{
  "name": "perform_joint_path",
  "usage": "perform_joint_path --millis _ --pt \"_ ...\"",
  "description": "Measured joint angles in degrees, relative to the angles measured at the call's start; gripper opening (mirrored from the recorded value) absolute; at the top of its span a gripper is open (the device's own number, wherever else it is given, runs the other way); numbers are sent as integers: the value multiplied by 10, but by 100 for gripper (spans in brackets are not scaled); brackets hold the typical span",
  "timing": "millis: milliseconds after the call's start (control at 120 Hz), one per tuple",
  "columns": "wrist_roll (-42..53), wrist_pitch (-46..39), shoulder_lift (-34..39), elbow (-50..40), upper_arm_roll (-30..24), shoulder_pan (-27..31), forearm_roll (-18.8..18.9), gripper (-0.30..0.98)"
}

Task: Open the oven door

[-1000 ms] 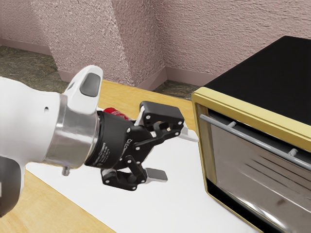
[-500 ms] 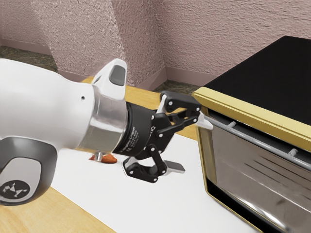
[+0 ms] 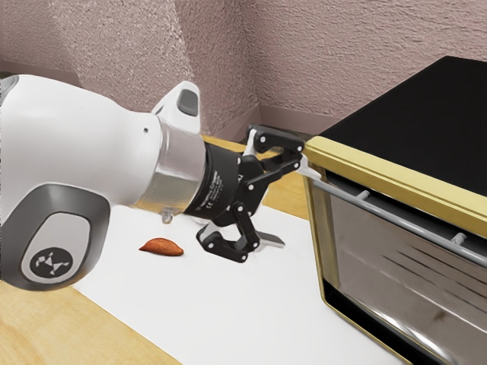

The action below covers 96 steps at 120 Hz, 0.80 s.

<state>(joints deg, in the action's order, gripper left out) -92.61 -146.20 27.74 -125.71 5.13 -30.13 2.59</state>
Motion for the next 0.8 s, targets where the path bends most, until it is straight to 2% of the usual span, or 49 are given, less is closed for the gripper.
perform_joint_path --millis 333,525,617,800 --pt "-7 -1 -18 1 -4 12 0 68" --pt "-11 -1 -19 -1 0 -20 -1 68" --pt "-13 -1 -21 -1 27 -48 -1 68" --pt "-14 -1 -36 7 35 -50 6 68"
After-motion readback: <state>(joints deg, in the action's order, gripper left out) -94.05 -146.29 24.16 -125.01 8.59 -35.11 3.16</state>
